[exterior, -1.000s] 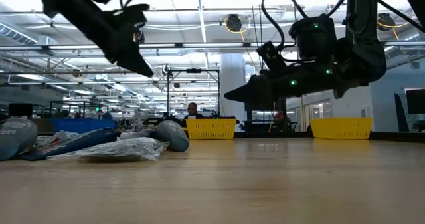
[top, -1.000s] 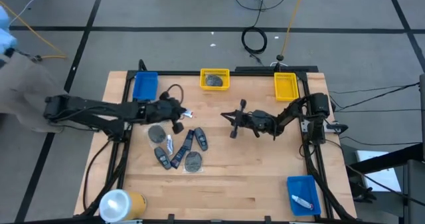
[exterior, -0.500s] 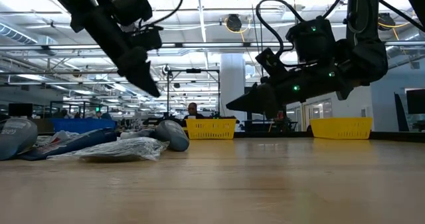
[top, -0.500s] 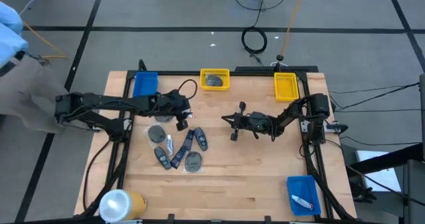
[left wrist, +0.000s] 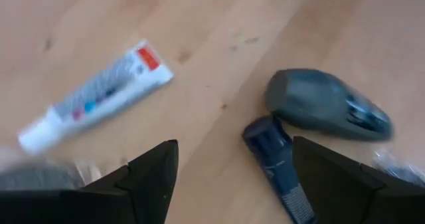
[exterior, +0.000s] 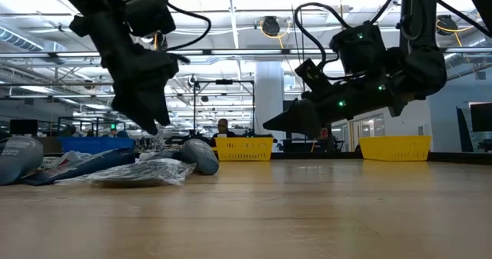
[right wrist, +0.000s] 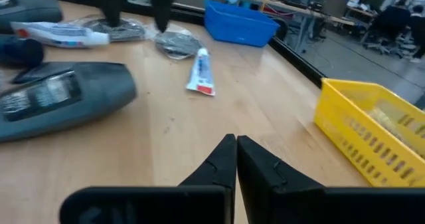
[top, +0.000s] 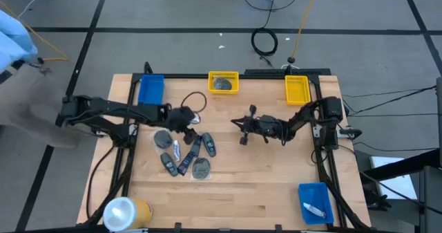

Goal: Pick & Place Travel size toiletries
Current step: Put the top shaving cream into the top blue bin

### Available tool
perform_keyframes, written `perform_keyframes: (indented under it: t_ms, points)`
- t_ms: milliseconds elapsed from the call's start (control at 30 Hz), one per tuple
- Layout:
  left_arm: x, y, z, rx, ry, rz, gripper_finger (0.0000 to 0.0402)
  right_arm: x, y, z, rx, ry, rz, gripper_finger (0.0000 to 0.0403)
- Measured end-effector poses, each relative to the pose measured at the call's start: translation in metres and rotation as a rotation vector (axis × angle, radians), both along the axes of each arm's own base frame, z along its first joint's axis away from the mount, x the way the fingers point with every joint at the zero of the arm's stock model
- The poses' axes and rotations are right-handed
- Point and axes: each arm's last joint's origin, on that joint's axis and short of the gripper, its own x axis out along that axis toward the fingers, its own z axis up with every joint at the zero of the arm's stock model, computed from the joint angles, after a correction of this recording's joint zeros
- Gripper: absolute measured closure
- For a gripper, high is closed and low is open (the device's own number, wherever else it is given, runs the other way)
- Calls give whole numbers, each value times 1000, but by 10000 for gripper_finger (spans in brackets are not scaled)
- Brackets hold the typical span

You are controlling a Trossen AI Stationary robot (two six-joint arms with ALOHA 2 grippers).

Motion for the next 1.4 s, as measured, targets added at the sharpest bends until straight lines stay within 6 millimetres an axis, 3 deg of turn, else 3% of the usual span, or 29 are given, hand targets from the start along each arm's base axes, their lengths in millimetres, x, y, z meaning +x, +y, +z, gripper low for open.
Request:
perform_keyframes:
  t_ms: [267, 467, 700, 933, 1133, 1400]
  points:
    - [15, -34, -24, -93, 1, 209, 137, -1, -5, 0, -6, -3, -16, 402]
    - [20, -48, -44, -72, 24, 305, 149, -1, -7, 2, -13, -16, -22, 400]
    - [26, -50, -54, -60, 15, 309, 179, -3, -5, -7, 87, 43, -34, 399]
    - [25, -39, -53, -85, 50, 287, 265, -15, 1, -20, 123, 129, -32, 399]
    - [13, -24, -40, -106, 95, 281, 326, -15, 1, -17, 115, 96, -30, 399]
    - [-23, 21, 19, -36, -49, 415, 331, -13, 0, -8, 53, 24, -16, 399]
